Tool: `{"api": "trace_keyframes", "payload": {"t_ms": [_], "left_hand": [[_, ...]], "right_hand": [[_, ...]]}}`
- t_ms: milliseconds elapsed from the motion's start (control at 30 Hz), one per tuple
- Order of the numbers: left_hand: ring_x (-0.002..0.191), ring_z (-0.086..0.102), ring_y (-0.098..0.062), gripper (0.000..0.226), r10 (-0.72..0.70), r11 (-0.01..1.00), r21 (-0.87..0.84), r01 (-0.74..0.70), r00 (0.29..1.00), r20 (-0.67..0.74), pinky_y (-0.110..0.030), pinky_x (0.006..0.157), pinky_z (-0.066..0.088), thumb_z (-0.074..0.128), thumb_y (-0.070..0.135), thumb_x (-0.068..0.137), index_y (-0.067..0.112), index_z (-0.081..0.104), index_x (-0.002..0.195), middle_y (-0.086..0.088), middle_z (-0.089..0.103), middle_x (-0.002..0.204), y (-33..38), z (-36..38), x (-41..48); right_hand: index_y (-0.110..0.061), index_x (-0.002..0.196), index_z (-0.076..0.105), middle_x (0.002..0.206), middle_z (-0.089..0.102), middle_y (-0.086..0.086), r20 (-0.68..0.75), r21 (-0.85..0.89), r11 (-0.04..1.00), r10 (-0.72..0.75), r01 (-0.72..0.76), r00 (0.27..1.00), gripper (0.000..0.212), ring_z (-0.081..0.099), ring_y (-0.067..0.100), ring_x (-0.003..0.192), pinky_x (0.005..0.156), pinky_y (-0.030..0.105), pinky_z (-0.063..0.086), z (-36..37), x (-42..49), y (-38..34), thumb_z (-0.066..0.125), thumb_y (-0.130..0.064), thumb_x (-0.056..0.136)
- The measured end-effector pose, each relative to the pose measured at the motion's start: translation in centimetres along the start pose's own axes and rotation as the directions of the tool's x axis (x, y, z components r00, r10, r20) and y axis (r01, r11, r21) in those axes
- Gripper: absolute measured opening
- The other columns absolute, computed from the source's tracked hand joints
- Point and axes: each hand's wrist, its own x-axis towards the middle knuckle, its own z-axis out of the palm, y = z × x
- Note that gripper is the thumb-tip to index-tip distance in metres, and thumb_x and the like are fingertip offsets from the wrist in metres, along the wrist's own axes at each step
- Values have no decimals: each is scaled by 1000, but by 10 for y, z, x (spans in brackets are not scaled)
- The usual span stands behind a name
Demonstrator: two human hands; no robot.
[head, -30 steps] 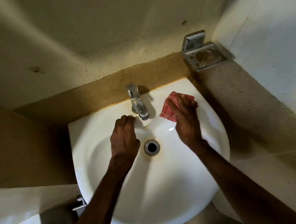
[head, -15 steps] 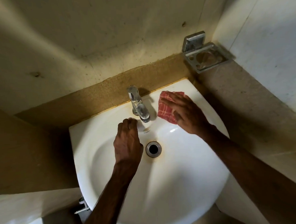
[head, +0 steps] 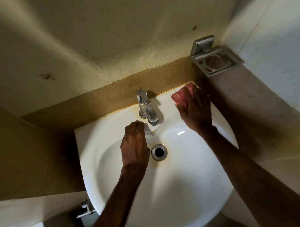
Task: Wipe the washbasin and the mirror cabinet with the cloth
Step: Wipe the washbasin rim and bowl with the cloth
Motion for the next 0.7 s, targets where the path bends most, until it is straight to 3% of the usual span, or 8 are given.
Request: {"api": "trace_keyframes", "payload": {"t_ms": [167, 400, 567, 700], "left_hand": [[125, 50, -25, 77, 12, 1000, 11, -12, 1000, 7, -34, 85, 52, 60, -8, 65, 17, 51, 137, 0, 54, 137, -3, -1, 1], [129, 47, -23, 79, 32, 999, 4, -32, 999, 17, -33, 88, 52, 61, -9, 67, 16, 49, 141, 0, 51, 141, -6, -2, 1], [131, 46, -22, 79, 62, 998, 12, -63, 998, 23, -31, 93, 50, 59, -9, 69, 16, 46, 144, 0, 49, 144, -8, -5, 1], [130, 47, -23, 79, 69, 997, 34, -70, 997, 16, -32, 94, 50, 62, -8, 70, 14, 46, 143, -1, 48, 144, -8, -1, 1]], "right_hand": [[-18, 157, 44, 161, 44, 17, -27, 4, 989, -146, 146, 989, 60, 41, 40, 148, 121, 59, 31, 3, 6, 22, 46, -50, 107], [-13, 157, 42, 161, 42, 22, -36, 30, 1000, 4, -3, 999, 60, 38, 45, 149, 122, 61, 30, -4, -6, 23, 48, -42, 105], [-20, 163, 32, 167, 32, 17, -13, -113, 993, 25, -26, 1000, 77, 33, 41, 152, 124, 54, 30, -24, -56, 51, 68, -20, 94], [-15, 159, 39, 164, 39, 18, -5, -90, 996, 23, -23, 1000, 82, 39, 41, 149, 121, 49, 32, -23, -45, 56, 80, -16, 88]]}}
